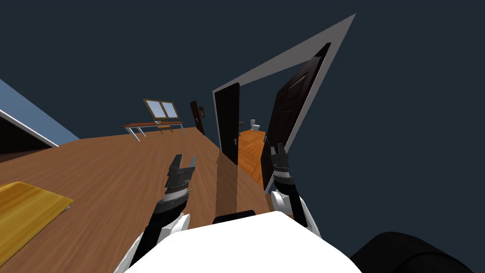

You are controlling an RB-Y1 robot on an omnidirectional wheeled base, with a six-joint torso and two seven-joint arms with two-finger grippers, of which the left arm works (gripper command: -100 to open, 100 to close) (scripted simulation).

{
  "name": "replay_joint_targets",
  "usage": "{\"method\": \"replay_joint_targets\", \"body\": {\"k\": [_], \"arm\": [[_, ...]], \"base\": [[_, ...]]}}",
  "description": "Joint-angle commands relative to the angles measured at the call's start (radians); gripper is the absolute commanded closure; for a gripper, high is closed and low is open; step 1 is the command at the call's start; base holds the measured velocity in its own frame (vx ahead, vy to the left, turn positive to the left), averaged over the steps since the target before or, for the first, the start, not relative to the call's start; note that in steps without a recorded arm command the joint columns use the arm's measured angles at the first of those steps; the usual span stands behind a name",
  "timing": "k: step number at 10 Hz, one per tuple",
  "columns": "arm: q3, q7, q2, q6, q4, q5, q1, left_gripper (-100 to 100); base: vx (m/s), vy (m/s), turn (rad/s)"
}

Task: Push the door open

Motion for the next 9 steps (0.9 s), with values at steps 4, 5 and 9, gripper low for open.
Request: {"method": "replay_joint_targets", "body": {"k": [4,5,9], "arm": [[-0.010,0.006,0.018,-0.010,0.080,-0.004,-0.036,-100],[-0.014,0.008,0.022,-0.014,0.109,-0.005,-0.049,-100],[-0.024,0.014,0.034,-0.024,0.187,-0.009,-0.084,-100]], "base": [[0.103,0.033,-0.059],[0.157,0.065,-0.080],[0.119,0.033,-0.064]]}}
